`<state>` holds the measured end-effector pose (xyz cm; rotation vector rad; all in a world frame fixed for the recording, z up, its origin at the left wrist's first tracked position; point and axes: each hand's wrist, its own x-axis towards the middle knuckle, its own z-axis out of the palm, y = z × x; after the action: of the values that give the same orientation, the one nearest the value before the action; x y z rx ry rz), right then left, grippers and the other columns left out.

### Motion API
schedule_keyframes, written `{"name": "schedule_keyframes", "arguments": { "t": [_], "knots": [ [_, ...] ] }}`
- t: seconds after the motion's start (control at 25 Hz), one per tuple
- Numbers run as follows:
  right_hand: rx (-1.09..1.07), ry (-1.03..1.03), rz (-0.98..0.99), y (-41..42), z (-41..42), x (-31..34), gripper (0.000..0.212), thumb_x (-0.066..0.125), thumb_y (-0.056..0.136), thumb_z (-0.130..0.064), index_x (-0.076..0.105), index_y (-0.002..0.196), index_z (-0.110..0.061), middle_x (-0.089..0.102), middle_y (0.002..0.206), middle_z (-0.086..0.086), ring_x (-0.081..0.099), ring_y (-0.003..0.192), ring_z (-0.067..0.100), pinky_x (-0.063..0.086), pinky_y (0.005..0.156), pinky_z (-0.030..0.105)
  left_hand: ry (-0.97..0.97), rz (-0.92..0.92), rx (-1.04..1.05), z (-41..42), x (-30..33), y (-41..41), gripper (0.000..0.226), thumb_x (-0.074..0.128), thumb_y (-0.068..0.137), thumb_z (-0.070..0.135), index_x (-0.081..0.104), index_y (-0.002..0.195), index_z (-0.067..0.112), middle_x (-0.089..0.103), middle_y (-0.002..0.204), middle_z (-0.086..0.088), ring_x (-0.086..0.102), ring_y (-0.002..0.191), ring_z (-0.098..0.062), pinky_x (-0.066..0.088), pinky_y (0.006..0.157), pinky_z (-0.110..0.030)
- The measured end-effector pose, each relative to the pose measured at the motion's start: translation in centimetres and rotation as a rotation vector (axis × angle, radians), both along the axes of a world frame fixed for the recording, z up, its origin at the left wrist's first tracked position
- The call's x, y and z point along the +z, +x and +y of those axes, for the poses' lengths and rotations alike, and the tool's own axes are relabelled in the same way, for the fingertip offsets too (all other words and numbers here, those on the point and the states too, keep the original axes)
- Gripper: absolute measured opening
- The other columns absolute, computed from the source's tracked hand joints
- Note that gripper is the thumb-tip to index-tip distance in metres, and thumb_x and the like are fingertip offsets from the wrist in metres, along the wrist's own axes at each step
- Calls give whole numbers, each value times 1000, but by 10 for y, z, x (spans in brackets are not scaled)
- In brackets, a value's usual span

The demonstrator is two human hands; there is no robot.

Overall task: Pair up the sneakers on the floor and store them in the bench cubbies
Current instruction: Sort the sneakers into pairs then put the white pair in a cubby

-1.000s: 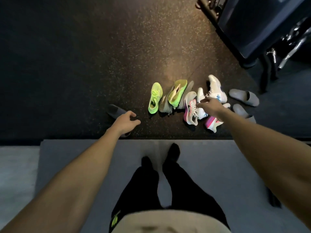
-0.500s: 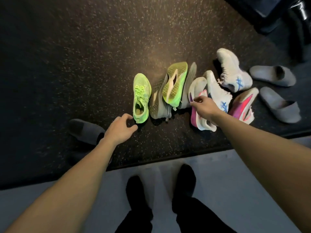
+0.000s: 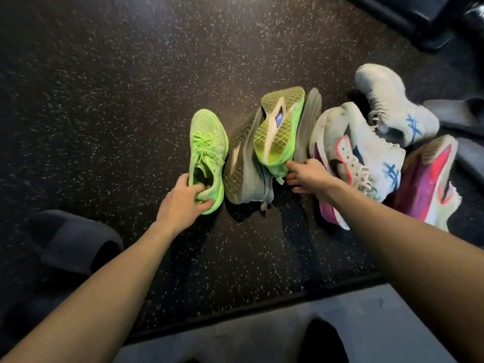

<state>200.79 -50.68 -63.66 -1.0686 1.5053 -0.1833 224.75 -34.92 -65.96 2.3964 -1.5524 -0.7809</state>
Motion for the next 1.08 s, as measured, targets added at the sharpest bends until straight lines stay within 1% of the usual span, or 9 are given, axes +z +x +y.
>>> {"name": "schedule_keyframes", "arguments": {
  "t": [0.12, 0.2, 0.32, 0.4, 0.48, 0.64, 0.88, 1.0, 1.08],
  "knots": [
    [-102, 54, -72, 7, 2, -12, 40, 51, 96, -38, 55, 116, -4, 64, 113, 10, 64, 100, 25, 54, 61, 31, -127, -38, 25, -13, -10, 11, 33, 70, 82, 46, 68, 96, 16, 47, 127, -5, 59, 98, -28, 51, 83, -41],
    [-289, 44, -167, 14, 9, -18, 47, 58, 93, -38, 51, 124, -4, 62, 120, 11, 64, 103, 26, 54, 56, 31, -146, -63, 60, -23, -9, 14, 34, 69, 83, 44, 65, 96, 13, 49, 121, -6, 57, 97, -27, 49, 81, -37],
    [-504, 14, -286, 23, 19, -14, 58, 71, 83, -40, 53, 123, -2, 59, 93, 4, 56, 71, 15, 48, 50, 28, -157, -44, 60, -22, -8, 15, 35, 72, 81, 42, 58, 101, 17, 52, 113, -3, 55, 99, -25, 46, 81, -37],
    [-563, 2, -353, 28, 20, -5, 45, 73, 82, -39, 57, 110, -8, 57, 85, 1, 50, 66, 12, 43, 52, 26, -204, 11, 49, -12, -7, 19, 32, 73, 82, 36, 56, 105, 21, 56, 106, -1, 56, 98, -22, 45, 80, -35],
    [-522, -13, -386, 33, 17, 7, 27, 69, 85, -39, 60, 96, -16, 60, 84, 0, 50, 67, 11, 39, 55, 25, -274, 116, 91, -1, -4, 20, 35, 73, 84, 28, 52, 112, 24, 61, 108, 1, 59, 101, -20, 45, 82, -33],
    [-439, -95, -440, 33, 5, 23, 22, 56, 94, -41, 49, 91, -21, 51, 76, -1, 42, 61, 10, 32, 49, 24, -275, 411, 361, 8, -6, 17, 73, 78, 79, 30, 34, 137, 30, 56, 135, 2, 56, 120, -19, 42, 102, -37],
    [-299, -384, -509, 53, -13, 64, 23, 59, 95, -17, 46, 77, -21, 55, 75, 0, 50, 60, 10, 40, 41, 17, -249, 552, 436, 13, -12, 8, 65, 71, 86, 31, 40, 143, 30, 57, 131, 8, 53, 120, -10, 42, 103, -33],
    [-81, -596, -378, 67, -15, 71, 17, 67, 88, -14, 53, 82, -20, 60, 84, 4, 55, 75, 14, 50, 70, 29, -103, 527, 380, 21, -9, 15, 82, 78, 77, 23, 34, 147, 27, 51, 136, 9, 49, 125, -12, 40, 105, -32],
    [89, -715, -250, 80, -13, 79, 15, 71, 85, -18, 59, 92, -14, 63, 90, 5, 56, 83, 15, 48, 82, 34, -9, 436, 406, 34, -7, 29, 71, 75, 78, 16, 44, 141, 23, 54, 135, 2, 52, 121, -15, 44, 98, -29]
  ]
}}
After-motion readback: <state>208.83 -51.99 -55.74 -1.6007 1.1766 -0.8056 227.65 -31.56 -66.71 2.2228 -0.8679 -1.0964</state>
